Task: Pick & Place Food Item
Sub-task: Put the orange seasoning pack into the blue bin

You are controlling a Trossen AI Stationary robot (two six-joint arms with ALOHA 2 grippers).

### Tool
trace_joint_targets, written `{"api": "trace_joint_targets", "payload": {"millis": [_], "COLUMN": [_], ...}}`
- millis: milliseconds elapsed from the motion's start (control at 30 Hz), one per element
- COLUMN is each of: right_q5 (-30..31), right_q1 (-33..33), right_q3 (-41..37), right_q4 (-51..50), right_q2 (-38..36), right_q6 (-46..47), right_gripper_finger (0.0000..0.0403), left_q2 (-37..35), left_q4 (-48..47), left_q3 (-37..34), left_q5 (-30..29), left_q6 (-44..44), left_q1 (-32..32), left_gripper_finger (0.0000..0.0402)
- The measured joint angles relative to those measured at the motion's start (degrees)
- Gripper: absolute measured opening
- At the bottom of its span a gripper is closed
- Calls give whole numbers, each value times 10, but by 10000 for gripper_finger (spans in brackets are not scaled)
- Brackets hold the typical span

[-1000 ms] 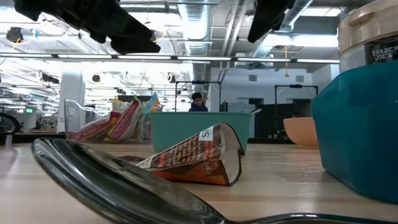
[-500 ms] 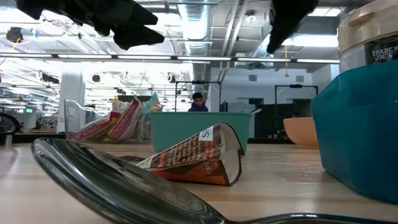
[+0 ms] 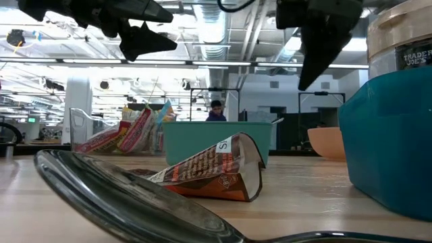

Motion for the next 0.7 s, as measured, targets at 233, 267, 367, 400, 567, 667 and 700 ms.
{"api": "trace_joint_targets", "payload": {"millis": [233, 267, 367, 400, 567, 667, 700], "right_q5": [0, -1, -2, -2, -2, -2, -2], "right_q1": [-1, -2, -2, -2, -2, -2, -2], "right_q3": [-97, -111, -155, -168, -232, -262, -272], "right_q4": [156, 185, 242, 259, 310, 338, 342], "right_q2": [-82, -95, -132, -143, -190, -208, -215], "right_q6": [-22, -29, -37, -38, -37, -36, -36], "right_gripper_finger": [1, 1, 1, 1, 1, 1, 1], "left_q2": [0, 0, 0, 0, 0, 0, 0], "left_q4": [-3, -3, -2, -1, 17, 23, 24], "left_q3": [0, 0, 0, 0, 0, 0, 0], "left_q5": [0, 0, 0, 0, 0, 0, 0], "left_q6": [1, 1, 1, 1, 1, 1, 1], "left_q1": [0, 0, 0, 0, 0, 0, 0], "left_gripper_finger": [301, 301, 301, 301, 301, 301, 301]}}
